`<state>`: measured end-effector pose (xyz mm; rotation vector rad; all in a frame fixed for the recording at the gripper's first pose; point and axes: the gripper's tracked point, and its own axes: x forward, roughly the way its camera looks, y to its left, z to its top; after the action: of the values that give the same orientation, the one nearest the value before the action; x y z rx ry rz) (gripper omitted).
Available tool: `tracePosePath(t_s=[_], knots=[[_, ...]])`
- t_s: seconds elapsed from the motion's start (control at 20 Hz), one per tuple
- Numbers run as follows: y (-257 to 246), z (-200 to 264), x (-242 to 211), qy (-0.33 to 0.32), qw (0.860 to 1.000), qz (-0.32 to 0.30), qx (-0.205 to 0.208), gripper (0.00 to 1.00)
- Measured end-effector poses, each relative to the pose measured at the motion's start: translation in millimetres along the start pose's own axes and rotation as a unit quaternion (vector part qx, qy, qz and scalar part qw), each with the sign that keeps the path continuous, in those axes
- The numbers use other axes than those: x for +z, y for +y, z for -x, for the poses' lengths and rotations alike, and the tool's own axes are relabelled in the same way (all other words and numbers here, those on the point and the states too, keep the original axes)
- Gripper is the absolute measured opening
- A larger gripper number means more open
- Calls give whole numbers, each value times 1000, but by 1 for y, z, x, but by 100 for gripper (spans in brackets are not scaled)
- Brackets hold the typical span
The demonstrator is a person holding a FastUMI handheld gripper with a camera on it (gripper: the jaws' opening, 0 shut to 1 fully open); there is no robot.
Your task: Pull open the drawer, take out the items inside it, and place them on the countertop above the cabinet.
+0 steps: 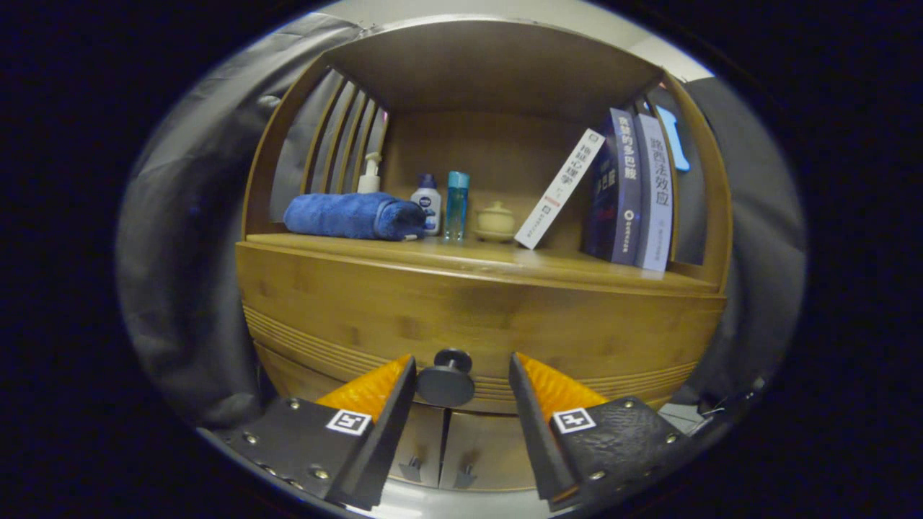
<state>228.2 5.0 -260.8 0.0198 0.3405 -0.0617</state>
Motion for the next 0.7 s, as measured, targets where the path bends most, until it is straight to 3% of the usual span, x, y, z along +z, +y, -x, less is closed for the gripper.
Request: tracePosePath(t_s=[0.05, 0.15, 0.6, 0.65, 0.7], knots=[[6, -5, -2, 5, 1000, -8, 10, 59], [4, -8, 1, 0, 1000, 0, -11, 44], [1, -3, -1, 5, 999, -20, -25, 36], [3, -3, -2, 5, 999, -22, -30, 30], [2, -4, -2, 4, 999, -25, -32, 30]])
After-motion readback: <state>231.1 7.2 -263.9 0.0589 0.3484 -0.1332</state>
